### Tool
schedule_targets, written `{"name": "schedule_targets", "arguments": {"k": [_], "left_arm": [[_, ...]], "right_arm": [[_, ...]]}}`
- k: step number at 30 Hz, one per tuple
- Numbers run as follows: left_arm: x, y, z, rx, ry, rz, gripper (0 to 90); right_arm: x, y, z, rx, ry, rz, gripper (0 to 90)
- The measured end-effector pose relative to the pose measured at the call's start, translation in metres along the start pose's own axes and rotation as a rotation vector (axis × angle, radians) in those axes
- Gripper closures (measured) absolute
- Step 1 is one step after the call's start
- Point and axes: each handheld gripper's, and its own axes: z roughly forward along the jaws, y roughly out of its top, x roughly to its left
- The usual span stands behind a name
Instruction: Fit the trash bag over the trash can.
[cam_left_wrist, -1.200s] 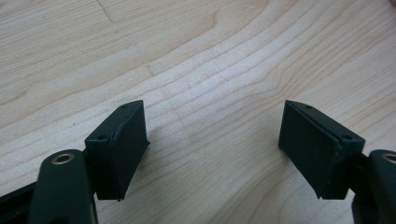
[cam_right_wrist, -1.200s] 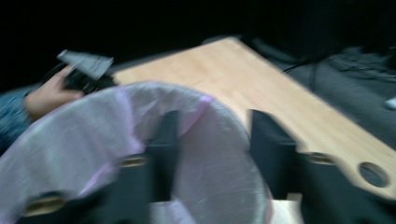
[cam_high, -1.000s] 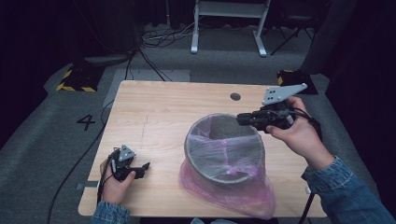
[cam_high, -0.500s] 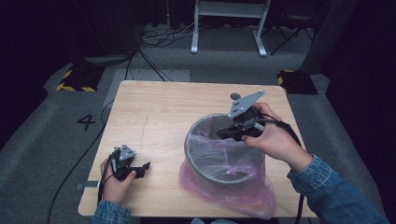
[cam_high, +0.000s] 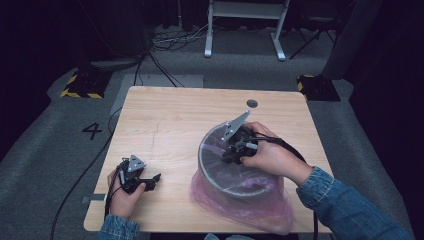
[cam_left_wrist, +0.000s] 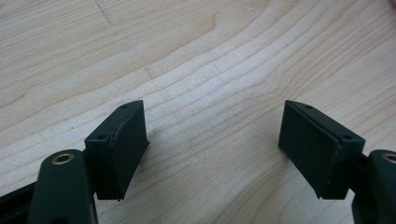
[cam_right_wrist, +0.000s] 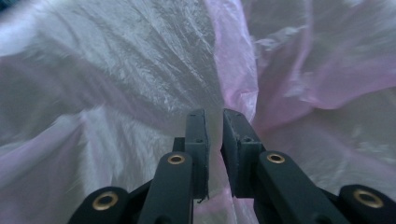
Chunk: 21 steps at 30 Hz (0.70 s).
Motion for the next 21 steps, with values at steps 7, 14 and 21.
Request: {"name": "schedule_targets", "arguments": {"k": [7,14,21], "left_arm": [[0.000,0.000,0.000,0.001,-0.001,-0.002,23.5],[0.000,0.000,0.001,-0.001,-0.001,-0.003,23.4],[0.000,0.000,0.001,-0.001,0.000,-0.001,23.4]], "right_arm": [[-0.003,0.003,0.027,0.028,-0.035,-0.013,58.8],[-0.010,0.002,0.047,-0.012,-0.039,-0.005,34.0],[-0.014,-0.002,0.062,0.050,-0.039,-0.009,28.3]]}}
